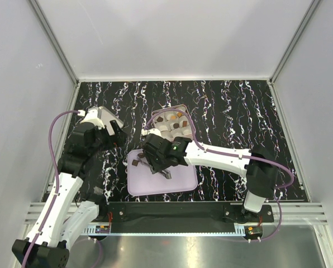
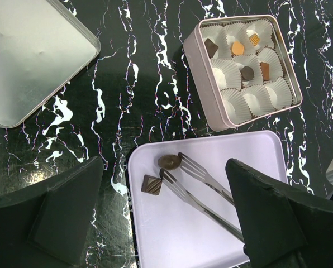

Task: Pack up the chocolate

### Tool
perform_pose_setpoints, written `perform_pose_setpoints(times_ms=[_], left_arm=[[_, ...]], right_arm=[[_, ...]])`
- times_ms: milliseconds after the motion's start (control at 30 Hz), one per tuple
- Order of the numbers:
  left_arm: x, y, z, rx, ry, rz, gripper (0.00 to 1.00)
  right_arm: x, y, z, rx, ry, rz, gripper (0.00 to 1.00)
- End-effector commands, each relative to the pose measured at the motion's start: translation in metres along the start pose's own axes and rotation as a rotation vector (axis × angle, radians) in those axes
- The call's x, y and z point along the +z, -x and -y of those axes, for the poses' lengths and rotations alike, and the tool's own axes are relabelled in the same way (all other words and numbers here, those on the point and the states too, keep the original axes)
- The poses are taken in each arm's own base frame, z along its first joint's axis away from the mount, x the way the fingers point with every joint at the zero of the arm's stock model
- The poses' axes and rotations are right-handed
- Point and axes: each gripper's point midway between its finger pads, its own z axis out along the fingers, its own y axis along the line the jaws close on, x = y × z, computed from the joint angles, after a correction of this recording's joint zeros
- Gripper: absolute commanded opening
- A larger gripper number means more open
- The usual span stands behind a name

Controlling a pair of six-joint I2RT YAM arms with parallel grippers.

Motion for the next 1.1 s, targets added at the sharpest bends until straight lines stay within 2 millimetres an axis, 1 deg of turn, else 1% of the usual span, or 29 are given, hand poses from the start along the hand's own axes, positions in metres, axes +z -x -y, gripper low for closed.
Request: perform_pose_setpoints(times_ms=[0,100,367,500,533,600,667,833,867,933,967,1033,1067], left_arm=[[-0.003,0.019,0.008,-0.004,-0.025,0.057,0.99],[-0.003,0.019,0.008,-0.005,-0.026,0.055,0.99],[-0.002,0.018,0.008,-0.004,-0.025,0.052,0.99],[-0.002,0.018,0.007,-0.006,-0.025,0.050,0.99],[-0.002,0.018,0.008,-0.005,-0.028,0.051,0.99],[-0.002,0.018,0.008,-0.005,-0.028,0.052,0.99],[-0.002,0.018,0.008,-0.006,-0.029,0.052,0.99],[-0.002,0.018,0.007,-0.007,-0.027,0.051,0.99],[-0.002,0.017,0.007,-0.007,-0.027,0.051,0.99],[-0.002,0.018,0.008,-0.007,-0.028,0.051,0.99],[-0.002,0.018,0.008,-0.007,-0.029,0.050,0.99],[-0.002,0.018,0.009,-0.007,-0.034,0.050,0.99],[-0.002,0.018,0.009,-0.007,-0.034,0.050,0.99]], right_arm=[[0.004,0.001,-0.006,-0.014,0.010,0.023,0.49],[0.008,0.002,-0.001,-0.029,-0.017,0.025,0.50],[0.012,0.006,-0.003,-0.049,-0.020,0.025,0.50],[0.007,0.008,-0.003,-0.052,-0.016,0.035,0.45],[0.006,0.008,-0.003,-0.055,-0.018,0.035,0.42],[0.000,0.011,-0.002,-0.055,-0.013,0.046,0.40],[-0.008,0.013,-0.003,-0.059,-0.003,0.057,0.35],[-0.028,0.016,-0.001,-0.060,0.008,0.067,0.30],[-0.037,0.017,0.001,-0.060,0.007,0.077,0.29],[-0.047,0.021,0.004,-0.062,-0.001,0.097,0.28],[-0.059,0.024,0.007,-0.062,-0.003,0.116,0.27],[-0.071,0.031,0.008,-0.069,-0.003,0.145,0.27],[-0.080,0.034,0.014,-0.068,-0.020,0.159,0.27]])
